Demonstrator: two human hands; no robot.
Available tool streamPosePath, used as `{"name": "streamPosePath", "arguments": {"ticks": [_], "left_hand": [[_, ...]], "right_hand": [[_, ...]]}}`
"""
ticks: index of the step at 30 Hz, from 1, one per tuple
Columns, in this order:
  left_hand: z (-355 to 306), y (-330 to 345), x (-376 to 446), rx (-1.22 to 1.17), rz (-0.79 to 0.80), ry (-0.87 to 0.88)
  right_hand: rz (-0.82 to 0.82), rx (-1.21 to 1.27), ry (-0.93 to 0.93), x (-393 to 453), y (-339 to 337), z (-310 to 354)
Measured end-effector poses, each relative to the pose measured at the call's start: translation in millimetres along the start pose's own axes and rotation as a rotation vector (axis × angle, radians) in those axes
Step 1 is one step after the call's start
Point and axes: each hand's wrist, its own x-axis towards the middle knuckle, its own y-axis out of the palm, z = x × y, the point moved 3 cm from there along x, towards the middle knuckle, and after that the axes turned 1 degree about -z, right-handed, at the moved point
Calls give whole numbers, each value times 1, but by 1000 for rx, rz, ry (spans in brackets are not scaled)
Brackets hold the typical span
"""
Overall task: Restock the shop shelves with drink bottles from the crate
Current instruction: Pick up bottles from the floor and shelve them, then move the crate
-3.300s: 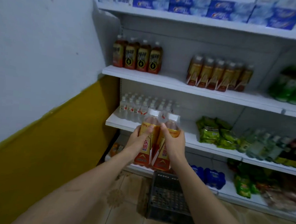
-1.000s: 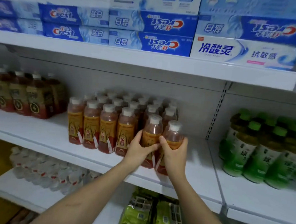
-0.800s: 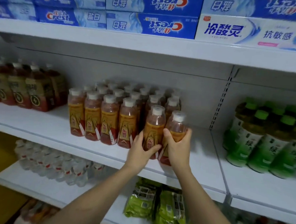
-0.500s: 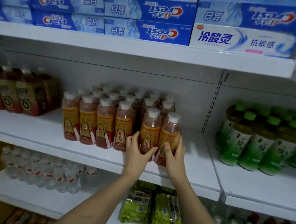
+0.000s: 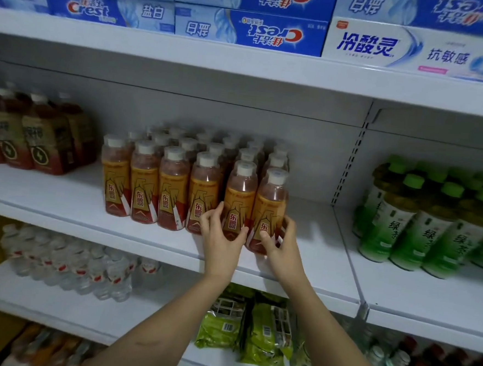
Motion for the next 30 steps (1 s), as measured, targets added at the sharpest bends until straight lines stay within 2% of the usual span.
{"name": "streamPosePath", "arguments": {"ticks": [12,16,23,27,30], "left_hand": [[-1,3,1,62,-77,-27],[-1,2,0,58,-79,-40],[-2,2,0,40,-65,-57],[5,-5,-18,73,52,-24],[18,-24,-51,149,187,150]], "right_hand": [[-140,-145,-3,17,5,-10],[-136,-88,37,21,4,-19],[-100,-124,48,18,-2,-18],[-111,-327,16,7,5,-16],[-164,-603,-34,-17,17,-13]]}}
